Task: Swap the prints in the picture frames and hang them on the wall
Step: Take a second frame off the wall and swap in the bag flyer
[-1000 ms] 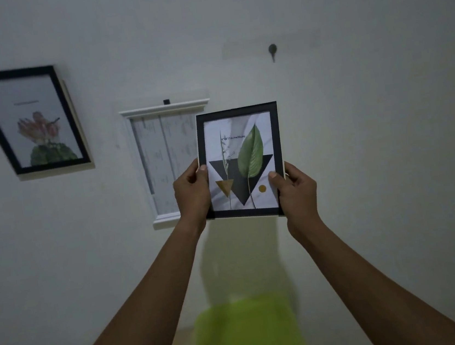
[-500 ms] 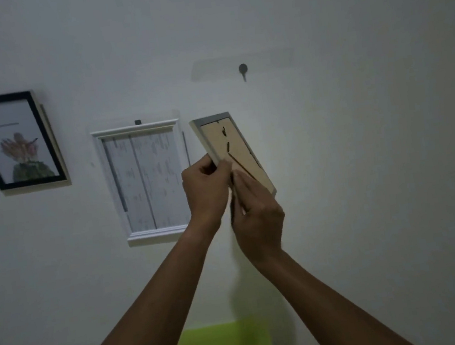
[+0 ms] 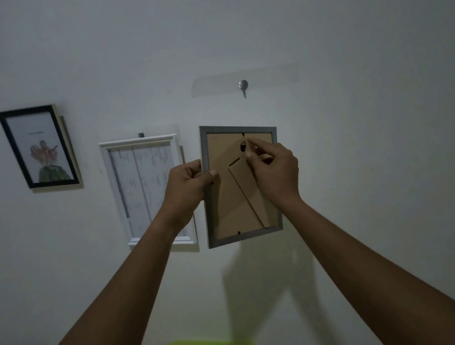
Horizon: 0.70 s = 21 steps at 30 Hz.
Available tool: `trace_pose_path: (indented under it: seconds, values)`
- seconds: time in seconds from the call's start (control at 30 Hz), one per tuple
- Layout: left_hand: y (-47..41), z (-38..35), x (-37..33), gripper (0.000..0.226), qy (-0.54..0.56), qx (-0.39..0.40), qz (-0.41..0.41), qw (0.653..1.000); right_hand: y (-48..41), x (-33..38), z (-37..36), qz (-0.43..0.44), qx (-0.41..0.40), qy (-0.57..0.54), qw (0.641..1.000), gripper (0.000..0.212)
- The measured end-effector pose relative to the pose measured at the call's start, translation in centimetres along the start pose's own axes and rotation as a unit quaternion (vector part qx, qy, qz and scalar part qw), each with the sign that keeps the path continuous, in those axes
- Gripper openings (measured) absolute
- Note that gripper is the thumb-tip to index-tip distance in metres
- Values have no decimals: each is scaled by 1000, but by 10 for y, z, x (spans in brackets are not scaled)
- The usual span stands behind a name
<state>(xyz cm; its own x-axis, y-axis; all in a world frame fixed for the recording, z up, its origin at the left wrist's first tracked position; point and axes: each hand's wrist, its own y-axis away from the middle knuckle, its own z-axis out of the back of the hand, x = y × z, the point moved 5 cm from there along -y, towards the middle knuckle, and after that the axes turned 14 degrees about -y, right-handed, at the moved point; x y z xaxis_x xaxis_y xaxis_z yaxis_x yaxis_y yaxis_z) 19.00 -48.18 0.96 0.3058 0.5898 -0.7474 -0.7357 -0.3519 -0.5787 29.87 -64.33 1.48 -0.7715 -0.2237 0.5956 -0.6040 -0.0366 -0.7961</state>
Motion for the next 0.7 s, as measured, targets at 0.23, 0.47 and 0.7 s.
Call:
trace_pose_path:
  seconds: [0.23, 0.47, 0.7]
  values:
    - [-3, 9, 0, 17, 15, 23, -16, 999, -10, 2, -9, 40, -3, -25, 999, 22]
    - [-4, 17, 3, 20, 20, 28, -8, 999, -8, -1, -15, 32, -31, -49, 998, 15]
    - [-3, 21, 6, 17, 11, 23, -11, 1000, -2, 1, -21, 47, -53, -43, 997, 14]
